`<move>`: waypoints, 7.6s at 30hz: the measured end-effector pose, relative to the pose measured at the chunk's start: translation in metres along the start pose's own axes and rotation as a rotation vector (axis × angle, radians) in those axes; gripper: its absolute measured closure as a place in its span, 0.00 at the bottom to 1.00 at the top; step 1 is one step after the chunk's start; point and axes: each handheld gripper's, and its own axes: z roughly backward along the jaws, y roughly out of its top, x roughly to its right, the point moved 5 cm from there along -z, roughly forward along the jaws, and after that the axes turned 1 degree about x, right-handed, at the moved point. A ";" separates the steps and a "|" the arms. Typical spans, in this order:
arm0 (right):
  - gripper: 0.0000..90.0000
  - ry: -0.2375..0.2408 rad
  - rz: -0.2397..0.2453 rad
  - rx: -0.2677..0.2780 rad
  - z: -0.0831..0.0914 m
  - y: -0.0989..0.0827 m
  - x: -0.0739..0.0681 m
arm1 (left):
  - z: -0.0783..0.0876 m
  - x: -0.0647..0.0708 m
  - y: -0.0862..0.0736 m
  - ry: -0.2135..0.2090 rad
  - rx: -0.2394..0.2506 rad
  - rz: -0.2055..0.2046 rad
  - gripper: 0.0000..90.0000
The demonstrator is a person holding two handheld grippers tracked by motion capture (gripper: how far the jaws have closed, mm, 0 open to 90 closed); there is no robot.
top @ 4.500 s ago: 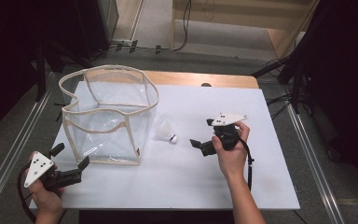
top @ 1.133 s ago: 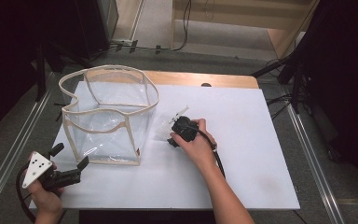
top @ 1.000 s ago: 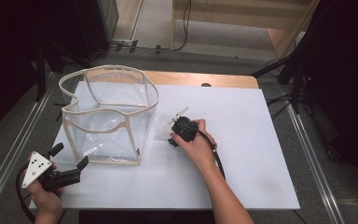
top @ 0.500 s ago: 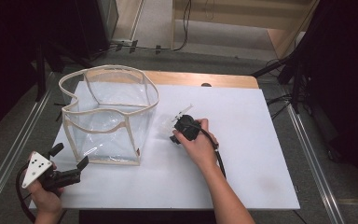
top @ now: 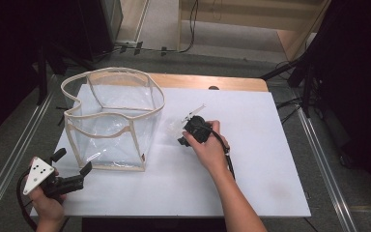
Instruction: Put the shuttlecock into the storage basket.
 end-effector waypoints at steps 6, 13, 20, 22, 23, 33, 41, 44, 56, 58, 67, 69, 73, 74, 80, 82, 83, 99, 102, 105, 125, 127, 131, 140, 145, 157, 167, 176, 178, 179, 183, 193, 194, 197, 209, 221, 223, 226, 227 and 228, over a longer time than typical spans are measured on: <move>0.69 0.001 -0.002 0.011 0.008 0.003 0.001 | 0.000 0.000 0.000 -0.001 0.002 0.001 0.02; 0.69 0.007 0.003 0.024 0.020 0.007 0.004 | 0.000 0.000 0.000 -0.002 0.003 0.001 0.02; 0.69 0.005 -0.003 0.041 0.030 0.011 0.008 | 0.000 -0.001 0.000 0.000 0.003 0.003 0.02; 0.69 0.006 -0.002 0.045 0.033 0.012 0.009 | 0.000 -0.001 0.000 0.000 0.003 0.003 0.02; 0.69 0.007 -0.006 0.046 0.034 0.013 0.009 | 0.000 -0.001 0.000 0.000 0.003 0.003 0.02; 0.69 0.007 -0.004 0.062 0.047 0.018 0.012 | 0.000 0.000 0.000 -0.001 0.003 0.003 0.02; 0.69 0.009 -0.002 0.077 0.057 0.023 0.014 | 0.000 -0.001 0.000 -0.002 0.004 0.004 0.02; 0.69 0.011 -0.001 0.083 0.061 0.027 0.014 | 0.000 -0.001 0.000 -0.002 0.004 0.003 0.02; 0.70 0.006 -0.004 0.094 0.072 0.033 0.016 | 0.000 -0.001 0.000 -0.004 0.005 0.005 0.02; 0.70 0.010 -0.001 0.100 0.075 0.034 0.016 | 0.000 -0.001 0.000 -0.004 0.005 0.005 0.02; 0.70 0.009 0.005 0.117 0.089 0.042 0.018 | 0.000 -0.001 0.000 -0.005 0.006 0.007 0.02; 0.70 0.007 0.008 0.117 0.091 0.044 0.017 | 0.000 -0.001 0.000 -0.005 0.006 0.007 0.02; 0.70 0.008 0.010 0.121 0.094 0.047 0.016 | 0.000 -0.001 0.000 -0.005 0.007 0.009 0.02; 0.70 0.008 0.008 0.120 0.095 0.048 0.016 | 0.000 -0.001 0.000 -0.005 0.007 0.008 0.02; 0.70 0.000 0.009 0.127 0.104 0.051 0.017 | 0.000 -0.001 0.000 -0.005 0.008 0.009 0.02; 0.70 -0.001 0.008 0.135 0.108 0.051 0.017 | 0.000 -0.001 0.000 -0.005 0.007 0.008 0.02; 0.70 -0.001 0.007 0.138 0.109 0.052 0.018 | 0.000 -0.001 0.000 -0.005 0.007 0.008 0.02; 0.70 -0.012 0.013 0.173 0.117 0.061 0.020 | 0.000 -0.001 0.000 -0.008 0.006 0.008 0.02; 0.70 -0.021 0.008 0.179 0.120 0.063 0.020 | 0.000 -0.001 0.000 -0.009 0.009 0.011 0.02; 0.70 -0.021 0.006 0.191 0.123 0.065 0.021 | 0.000 -0.001 0.000 -0.008 0.007 0.008 0.02; 0.70 -0.018 0.020 0.230 0.134 0.081 0.017 | 0.000 -0.001 0.001 -0.010 0.009 0.009 0.02; 0.70 -0.015 0.020 0.233 0.133 0.083 0.015 | 0.000 -0.001 0.001 -0.010 0.009 0.009 0.02; 0.70 -0.013 0.030 0.236 0.132 0.087 0.013 | 0.000 -0.001 0.001 -0.011 0.011 0.012 0.02; 0.70 -0.011 0.046 0.241 0.134 0.095 0.009 | 0.000 -0.001 0.001 -0.012 0.010 0.010 0.02; 0.70 -0.005 0.051 0.254 0.136 0.099 0.005 | 0.000 -0.001 0.001 -0.012 0.009 0.007 0.02; 0.70 0.005 0.071 0.264 0.135 0.110 -0.002 | 0.000 0.000 0.001 -0.013 0.010 0.007 0.02; 0.70 0.018 0.091 0.276 0.134 0.119 -0.010 | 0.000 0.000 0.001 -0.013 0.010 0.007 0.02; 0.70 0.033 0.108 0.279 0.132 0.128 -0.018 | 0.001 0.000 0.001 -0.014 0.011 0.009 0.02; 0.70 0.037 0.115 0.279 0.131 0.130 -0.020 | 0.001 0.000 0.001 -0.014 0.010 0.008 0.02; 0.70 0.040 0.116 0.279 0.131 0.131 -0.021 | 0.001 0.000 0.001 -0.014 0.010 0.008 0.02; 0.70 0.046 0.121 0.277 0.128 0.133 -0.025 | 0.001 0.000 0.001 -0.014 0.011 0.010 0.02; 0.70 0.067 0.133 0.275 0.120 0.138 -0.031 | 0.001 0.000 0.001 -0.014 0.010 0.010 0.02; 0.70 0.070 0.133 0.275 0.119 0.138 -0.032 | 0.001 0.000 0.001 -0.015 0.011 0.010 0.02; 0.70 0.075 0.137 0.271 0.117 0.139 -0.033 | 0.001 0.000 0.001 -0.014 0.011 0.011 0.02; 0.46 0.111 0.170 0.254 0.110 0.139 -0.040 | 0.001 -0.001 0.001 -0.015 0.012 0.014 0.02; 0.13 0.085 0.141 0.302 0.120 0.130 -0.035 | 0.001 0.000 0.001 -0.016 0.011 0.014 0.02; 0.09 0.089 0.128 0.312 0.122 0.127 -0.034 | 0.001 0.000 0.001 -0.016 0.011 0.013 0.02; 0.00 0.033 0.113 0.328 0.123 0.123 -0.032 | 0.001 0.000 0.001 -0.016 0.011 0.011 0.02; 0.00 0.012 0.110 0.330 0.123 0.120 -0.032 | 0.001 0.000 0.001 -0.016 0.011 0.011 0.02; 0.00 0.006 0.112 0.330 0.123 0.119 -0.032 | 0.001 0.000 0.001 -0.016 0.011 0.009 0.02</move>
